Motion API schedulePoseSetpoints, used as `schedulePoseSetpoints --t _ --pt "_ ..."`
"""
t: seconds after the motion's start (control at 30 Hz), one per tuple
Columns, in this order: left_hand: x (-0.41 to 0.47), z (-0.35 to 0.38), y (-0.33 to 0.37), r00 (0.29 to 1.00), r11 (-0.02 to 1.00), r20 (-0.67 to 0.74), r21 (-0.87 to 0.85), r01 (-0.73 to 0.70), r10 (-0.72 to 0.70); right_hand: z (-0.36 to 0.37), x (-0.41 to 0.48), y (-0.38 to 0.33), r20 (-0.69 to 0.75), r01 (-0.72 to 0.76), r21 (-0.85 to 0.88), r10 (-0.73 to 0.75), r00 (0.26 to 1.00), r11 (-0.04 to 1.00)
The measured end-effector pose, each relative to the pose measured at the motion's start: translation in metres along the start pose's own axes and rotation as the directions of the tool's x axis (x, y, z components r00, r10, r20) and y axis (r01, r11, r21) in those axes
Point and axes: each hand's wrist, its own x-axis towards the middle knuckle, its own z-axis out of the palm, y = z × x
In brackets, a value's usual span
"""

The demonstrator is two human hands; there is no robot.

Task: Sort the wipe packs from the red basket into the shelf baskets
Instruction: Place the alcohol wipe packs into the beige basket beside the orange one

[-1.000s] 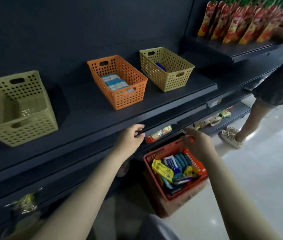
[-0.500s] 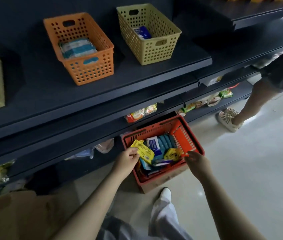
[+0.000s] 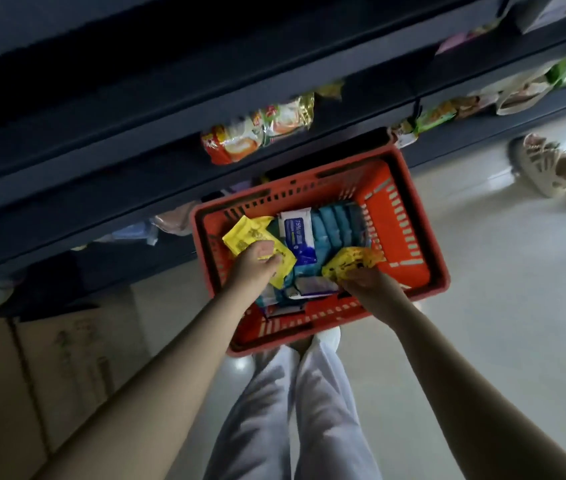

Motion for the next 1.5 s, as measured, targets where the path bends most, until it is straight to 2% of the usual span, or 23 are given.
schedulePoseSetpoints --t 0.1,0.3,0.37,0.53,0.63,0.73,0.83,0.93,1.03,1.13,1.2,1.33,1.4,1.5 --pt "0.055 0.019 -0.010 0.999 0.999 -0.031 -0.008 0.036 -0.037 0.019 0.048 0.008 0.135 -0.028 -0.126 0.046 0.990 0.992" --pt "0.112 0.047 -0.018 0.985 0.977 -0.062 -0.148 0.152 -0.162 0.036 0.088 0.018 0.106 -0.084 -0.216 0.109 0.988 0.973" --pt "0.118 0.055 -0.021 0.981 0.971 -0.080 -0.179 0.161 -0.178 0.042 0.095 0.021 0.115 -0.091 -0.179 0.112 0.987 0.980" --pt "0.127 0.074 -0.029 0.964 0.982 -0.202 -0.102 0.157 -0.175 0.048 0.104 0.025 0.128 -0.162 -0.062 0.168 0.977 0.985" --pt "0.133 0.081 -0.026 0.939 0.979 -0.279 -0.036 0.198 -0.200 0.046 0.106 0.026 0.124 -0.206 0.001 0.205 0.971 0.979" --pt "0.141 0.085 -0.024 0.919 0.970 -0.320 -0.003 0.242 -0.230 0.044 0.110 0.030 0.141 -0.277 0.136 0.258 0.956 0.951" --pt "0.146 0.084 -0.025 0.919 0.962 -0.293 0.000 0.275 -0.263 0.039 0.110 0.034 0.159 -0.370 0.274 0.337 0.928 0.888" --pt "0.141 0.078 -0.028 0.948 0.969 -0.213 -0.115 0.217 -0.237 0.028 0.105 0.041 0.185 -0.398 0.547 0.357 0.916 0.736" --pt "0.119 0.060 -0.026 0.974 0.968 -0.152 -0.215 0.131 -0.166 0.013 0.081 0.038 0.122 -0.304 0.736 0.323 0.939 0.605" --pt "0.088 0.033 -0.020 0.975 0.955 -0.175 -0.285 0.080 -0.134 -0.005 0.047 0.029 0.018 -0.136 0.867 0.243 0.970 0.479" --pt "0.058 0.013 -0.006 0.979 0.929 -0.161 -0.365 0.056 -0.122 -0.021 0.020 0.013 -0.060 -0.018 0.917 0.183 0.981 0.399" --pt "-0.031 -0.019 0.039 0.994 0.864 -0.073 -0.502 0.034 -0.082 -0.052 -0.044 -0.042 -0.157 0.141 0.940 0.026 0.987 0.312" --pt "-0.088 -0.038 0.078 0.999 0.809 -0.039 -0.587 -0.006 -0.021 -0.066 -0.080 -0.073 -0.171 0.192 0.933 -0.093 0.981 0.305" --pt "-0.158 -0.067 0.128 0.989 0.722 -0.089 -0.676 -0.148 0.120 -0.083 -0.131 -0.118 -0.198 0.295 0.857 -0.258 0.945 0.423"
